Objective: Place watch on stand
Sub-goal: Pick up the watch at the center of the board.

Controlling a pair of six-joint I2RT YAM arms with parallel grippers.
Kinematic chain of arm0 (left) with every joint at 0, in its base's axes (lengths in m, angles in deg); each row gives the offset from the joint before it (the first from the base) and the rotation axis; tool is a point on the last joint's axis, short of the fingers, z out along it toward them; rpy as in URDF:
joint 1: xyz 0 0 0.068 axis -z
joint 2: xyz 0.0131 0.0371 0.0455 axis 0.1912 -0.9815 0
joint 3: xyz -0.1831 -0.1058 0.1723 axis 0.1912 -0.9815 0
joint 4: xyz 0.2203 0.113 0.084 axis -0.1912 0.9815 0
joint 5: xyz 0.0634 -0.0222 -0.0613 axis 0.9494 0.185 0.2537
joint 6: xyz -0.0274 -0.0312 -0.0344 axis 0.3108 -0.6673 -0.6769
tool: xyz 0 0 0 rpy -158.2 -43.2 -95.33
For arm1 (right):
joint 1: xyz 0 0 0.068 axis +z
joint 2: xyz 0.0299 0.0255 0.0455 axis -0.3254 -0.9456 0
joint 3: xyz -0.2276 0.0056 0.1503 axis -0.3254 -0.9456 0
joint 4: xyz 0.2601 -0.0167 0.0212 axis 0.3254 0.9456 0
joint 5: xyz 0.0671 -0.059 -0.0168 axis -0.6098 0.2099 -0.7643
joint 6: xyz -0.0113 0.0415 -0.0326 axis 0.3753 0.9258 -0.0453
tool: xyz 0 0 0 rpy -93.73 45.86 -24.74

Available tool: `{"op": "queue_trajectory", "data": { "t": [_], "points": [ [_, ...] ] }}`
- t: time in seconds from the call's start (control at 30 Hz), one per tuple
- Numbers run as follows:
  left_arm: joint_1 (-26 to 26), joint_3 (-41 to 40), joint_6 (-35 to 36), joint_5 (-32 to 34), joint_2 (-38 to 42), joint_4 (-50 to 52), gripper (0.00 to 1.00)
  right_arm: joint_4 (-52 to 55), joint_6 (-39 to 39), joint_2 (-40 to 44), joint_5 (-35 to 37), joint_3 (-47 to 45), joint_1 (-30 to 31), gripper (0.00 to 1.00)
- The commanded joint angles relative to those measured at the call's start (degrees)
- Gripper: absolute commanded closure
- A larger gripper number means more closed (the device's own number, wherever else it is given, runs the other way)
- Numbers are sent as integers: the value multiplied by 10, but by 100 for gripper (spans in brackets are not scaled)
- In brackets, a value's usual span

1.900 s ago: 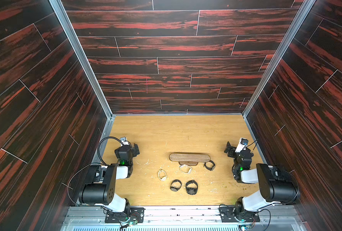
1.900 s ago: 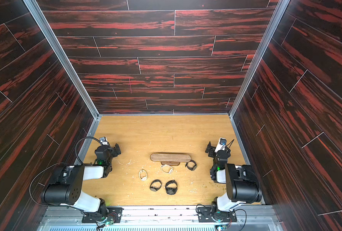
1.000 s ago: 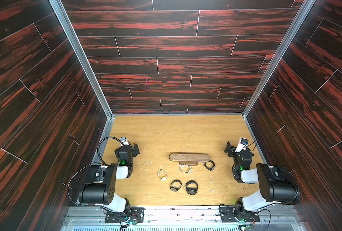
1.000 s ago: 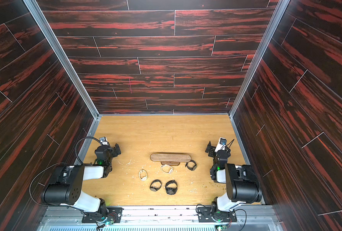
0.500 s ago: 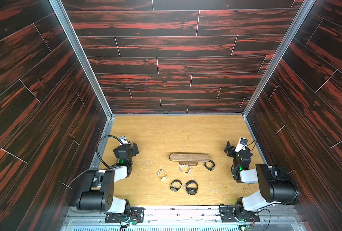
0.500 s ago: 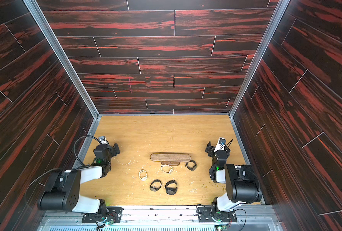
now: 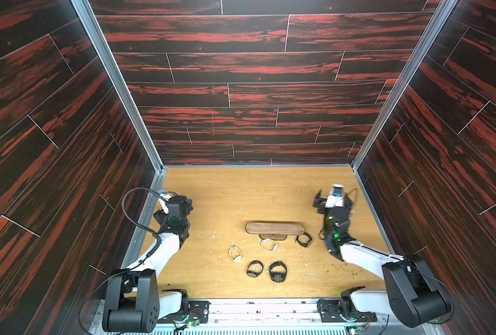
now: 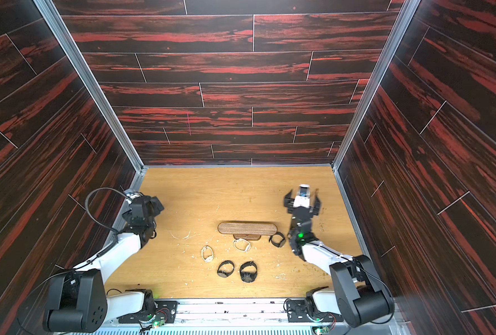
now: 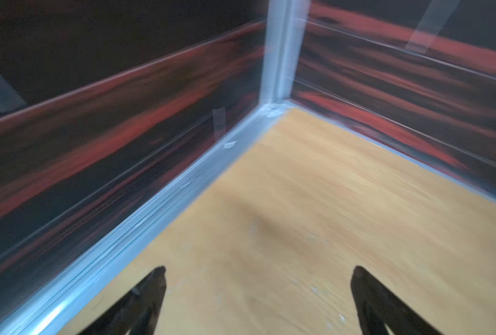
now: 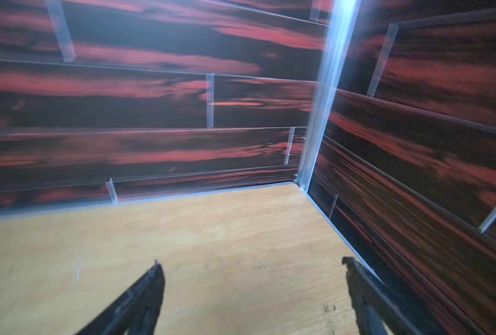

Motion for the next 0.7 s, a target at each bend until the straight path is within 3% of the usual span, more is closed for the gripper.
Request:
{"op": "queue_trajectory", "data": {
  "t": [0.0,0.13,0.23,0.33,0.53,0.67],
  "points": [
    [-1,91,-156,133,-18,237,0,135,-46,-14,71,56,68,1],
    [-1,122,-118,58,-41,255,0,160,-32,-2,88,81,139,1],
    [-1,111,-97,-42,-29,224,0,346,63,7,1,150,144,1],
    [-1,90,-100,-123,-5,185,0,423,128,32,-87,176,148,2],
    [-1,115,-80,-206,6,192,1,544,182,41,-228,235,151,11],
    [-1,129,-82,-259,15,217,12,617,193,33,-291,278,161,19]
  ]
}}
